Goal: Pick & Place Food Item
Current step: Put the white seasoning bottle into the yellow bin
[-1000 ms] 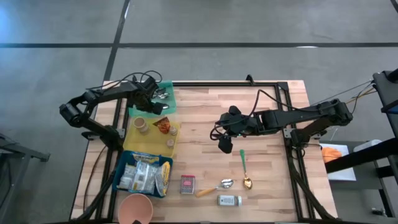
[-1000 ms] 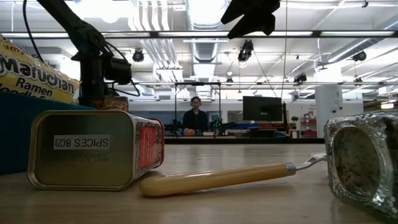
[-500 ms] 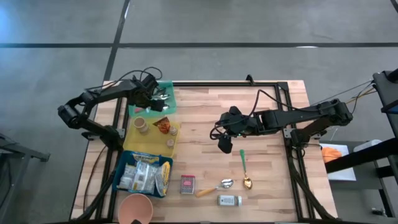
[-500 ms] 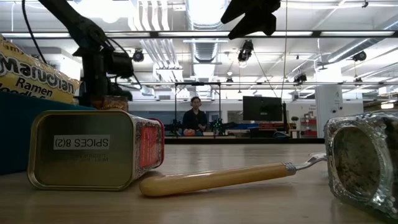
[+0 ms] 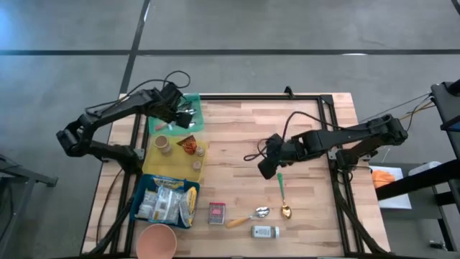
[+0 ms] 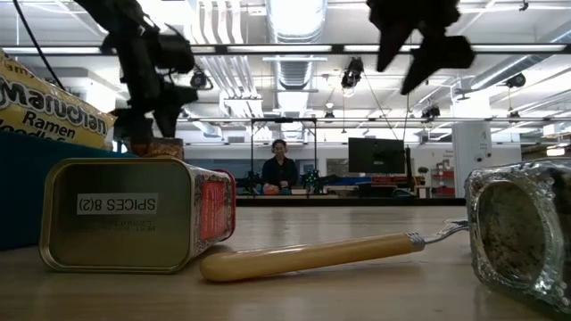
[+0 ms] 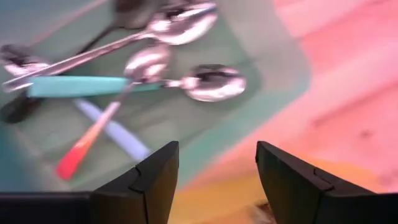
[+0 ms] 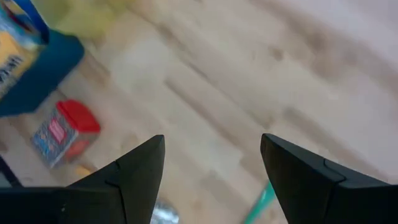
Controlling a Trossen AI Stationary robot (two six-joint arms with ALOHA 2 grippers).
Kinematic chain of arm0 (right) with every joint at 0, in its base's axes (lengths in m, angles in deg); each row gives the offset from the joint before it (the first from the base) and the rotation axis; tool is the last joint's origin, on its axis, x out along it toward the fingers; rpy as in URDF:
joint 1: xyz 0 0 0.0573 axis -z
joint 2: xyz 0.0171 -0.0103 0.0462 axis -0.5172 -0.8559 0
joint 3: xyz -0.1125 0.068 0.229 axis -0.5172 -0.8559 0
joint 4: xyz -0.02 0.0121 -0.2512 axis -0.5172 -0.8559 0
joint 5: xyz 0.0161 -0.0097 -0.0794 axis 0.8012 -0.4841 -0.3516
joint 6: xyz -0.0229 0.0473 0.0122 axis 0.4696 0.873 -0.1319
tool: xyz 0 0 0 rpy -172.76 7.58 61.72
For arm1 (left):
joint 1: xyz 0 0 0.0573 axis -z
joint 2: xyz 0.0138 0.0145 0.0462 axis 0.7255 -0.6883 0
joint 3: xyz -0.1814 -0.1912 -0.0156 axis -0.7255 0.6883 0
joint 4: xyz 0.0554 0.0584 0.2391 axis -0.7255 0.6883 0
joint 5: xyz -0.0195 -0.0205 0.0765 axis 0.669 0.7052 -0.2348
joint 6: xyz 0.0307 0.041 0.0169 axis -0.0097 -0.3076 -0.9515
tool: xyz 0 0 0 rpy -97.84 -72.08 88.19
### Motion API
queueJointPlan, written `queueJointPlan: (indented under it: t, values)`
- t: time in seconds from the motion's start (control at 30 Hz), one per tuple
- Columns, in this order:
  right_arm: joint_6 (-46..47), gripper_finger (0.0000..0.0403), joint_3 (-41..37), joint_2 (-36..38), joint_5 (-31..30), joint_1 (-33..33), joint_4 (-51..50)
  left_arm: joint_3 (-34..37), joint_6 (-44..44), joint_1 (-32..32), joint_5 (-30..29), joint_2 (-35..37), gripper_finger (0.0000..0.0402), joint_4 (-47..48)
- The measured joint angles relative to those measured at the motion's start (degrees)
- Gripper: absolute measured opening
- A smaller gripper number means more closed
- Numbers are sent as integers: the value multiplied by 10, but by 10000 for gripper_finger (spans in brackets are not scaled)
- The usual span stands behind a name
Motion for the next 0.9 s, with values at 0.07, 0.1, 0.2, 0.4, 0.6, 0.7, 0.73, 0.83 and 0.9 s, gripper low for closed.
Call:
queueJointPlan:
  t: [0.07,0.1,0.2,0.4,0.6,0.7,0.73,0.83,0.9]
  values:
    - [37,263,0,-1,5,-15,-25,-4,10,26,11,13,222,-5]
    - [54,263,0,-1,6,-23,-39,-7,18,39,15,17,222,-7]
    - [110,263,-3,-1,20,-48,-71,-16,27,75,36,21,222,-11]
    - [211,263,-31,-1,59,-113,-81,-25,24,139,83,21,222,-87]
    - [273,263,-79,-1,79,-182,-18,-25,14,176,93,21,222,-159]
    - [189,263,-101,-1,53,-222,83,-24,4,178,93,21,222,-175]
    - [150,263,-108,-1,43,-235,118,-24,0,178,92,21,222,-181]
    - [20,263,-124,-1,28,-267,181,-24,-2,178,91,21,222,-189]
    - [-60,263,-126,-1,28,-279,186,-24,-3,178,91,21,222,-189]
